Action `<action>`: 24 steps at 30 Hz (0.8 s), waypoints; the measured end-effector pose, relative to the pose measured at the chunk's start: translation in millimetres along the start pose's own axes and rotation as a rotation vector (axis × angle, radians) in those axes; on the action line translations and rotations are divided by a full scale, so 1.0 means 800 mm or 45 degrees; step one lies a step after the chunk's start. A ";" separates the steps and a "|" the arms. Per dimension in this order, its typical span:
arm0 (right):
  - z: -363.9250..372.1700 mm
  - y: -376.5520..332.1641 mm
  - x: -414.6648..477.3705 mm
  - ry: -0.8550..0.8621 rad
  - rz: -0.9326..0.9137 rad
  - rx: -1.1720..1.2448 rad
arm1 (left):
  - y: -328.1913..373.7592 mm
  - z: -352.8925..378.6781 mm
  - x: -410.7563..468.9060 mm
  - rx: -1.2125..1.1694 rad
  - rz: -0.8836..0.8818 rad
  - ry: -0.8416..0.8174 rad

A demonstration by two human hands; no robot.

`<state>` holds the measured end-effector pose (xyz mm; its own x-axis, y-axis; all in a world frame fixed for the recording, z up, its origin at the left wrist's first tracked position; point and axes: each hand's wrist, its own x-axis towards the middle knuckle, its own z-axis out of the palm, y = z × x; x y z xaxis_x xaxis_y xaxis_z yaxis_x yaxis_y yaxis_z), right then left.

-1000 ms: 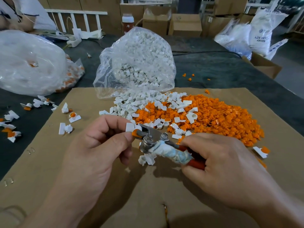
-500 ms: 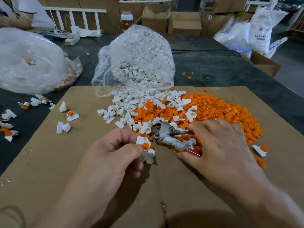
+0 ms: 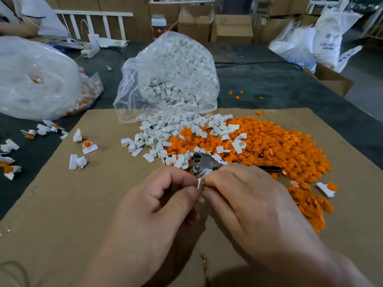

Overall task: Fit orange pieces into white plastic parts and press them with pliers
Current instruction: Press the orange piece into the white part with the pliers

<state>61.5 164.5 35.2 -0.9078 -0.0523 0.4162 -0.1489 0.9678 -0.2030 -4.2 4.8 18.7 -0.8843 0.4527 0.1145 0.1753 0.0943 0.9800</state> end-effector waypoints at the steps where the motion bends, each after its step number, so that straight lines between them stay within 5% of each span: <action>1: 0.000 0.001 -0.001 -0.001 -0.001 0.028 | -0.002 -0.001 0.000 -0.013 0.013 -0.014; 6: 0.001 0.001 -0.004 0.000 -0.051 0.113 | -0.006 -0.003 0.006 -0.476 -0.241 -0.228; 10: -0.001 -0.003 -0.005 -0.062 0.042 0.387 | -0.007 -0.010 0.007 -0.502 -0.178 -0.308; 13: 0.000 -0.002 -0.009 -0.131 0.181 0.605 | -0.009 -0.015 0.004 -0.346 -0.014 -0.306; 17: -0.006 -0.010 -0.003 -0.495 0.827 1.605 | -0.014 -0.018 -0.002 0.217 0.434 -0.199; 19: -0.007 -0.012 0.002 -0.574 0.988 1.867 | -0.012 -0.014 -0.004 0.306 0.475 -0.178; 21: -0.003 -0.008 -0.002 -0.470 0.812 1.455 | -0.008 -0.009 -0.004 0.017 0.213 -0.196; 24: -0.002 -0.002 -0.009 -0.116 0.181 0.459 | -0.008 -0.008 0.004 -0.359 -0.132 -0.229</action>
<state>68.6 163.7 34.3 -0.9578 0.0387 0.2847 -0.1328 0.8191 -0.5581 -10.7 0.1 14.2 -0.7962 0.6050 0.0058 -0.0603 -0.0888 0.9942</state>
